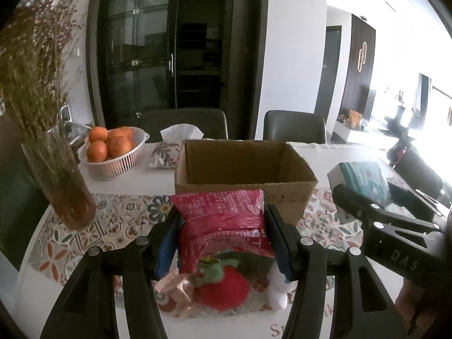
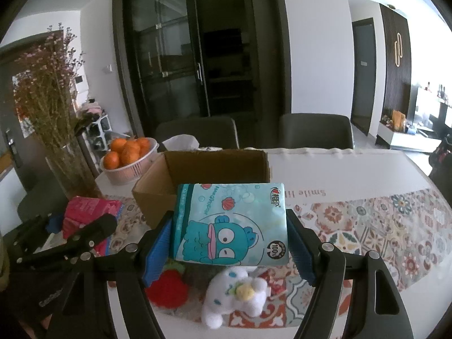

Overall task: Organize soft objects
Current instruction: 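Carry the tissue pack and candy packet over the cardboard box with both tools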

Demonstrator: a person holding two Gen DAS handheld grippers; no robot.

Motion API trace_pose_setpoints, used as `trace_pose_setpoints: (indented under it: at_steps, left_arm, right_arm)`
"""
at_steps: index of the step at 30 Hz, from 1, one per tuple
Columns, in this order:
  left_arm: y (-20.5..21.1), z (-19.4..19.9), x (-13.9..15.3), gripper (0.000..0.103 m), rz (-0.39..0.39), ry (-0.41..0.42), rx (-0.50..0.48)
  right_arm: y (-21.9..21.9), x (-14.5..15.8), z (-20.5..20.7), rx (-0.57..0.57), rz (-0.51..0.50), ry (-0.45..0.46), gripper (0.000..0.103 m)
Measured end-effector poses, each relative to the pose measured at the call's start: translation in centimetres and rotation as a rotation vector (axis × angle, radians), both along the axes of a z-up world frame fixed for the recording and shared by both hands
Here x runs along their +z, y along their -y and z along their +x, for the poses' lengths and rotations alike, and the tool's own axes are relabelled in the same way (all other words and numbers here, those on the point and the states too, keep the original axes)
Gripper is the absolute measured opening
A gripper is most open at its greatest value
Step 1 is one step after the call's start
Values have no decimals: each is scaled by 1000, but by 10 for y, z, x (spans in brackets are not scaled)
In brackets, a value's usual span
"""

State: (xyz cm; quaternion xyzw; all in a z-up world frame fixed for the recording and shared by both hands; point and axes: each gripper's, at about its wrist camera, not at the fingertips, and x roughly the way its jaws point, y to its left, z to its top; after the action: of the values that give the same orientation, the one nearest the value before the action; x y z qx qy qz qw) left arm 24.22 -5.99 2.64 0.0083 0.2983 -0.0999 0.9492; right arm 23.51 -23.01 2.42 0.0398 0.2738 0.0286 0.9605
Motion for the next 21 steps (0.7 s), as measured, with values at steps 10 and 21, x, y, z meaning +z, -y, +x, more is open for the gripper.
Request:
trace_pose_setpoints:
  at_steps: [10, 21]
  left_arm:
    - [7, 47, 10, 57, 31, -24, -59]
    - [15, 110, 29, 57, 83, -121, -100]
  right_arm:
    - [8, 18, 46, -11, 8, -53, 75]
    - [13, 35, 111, 21, -10, -177, 75]
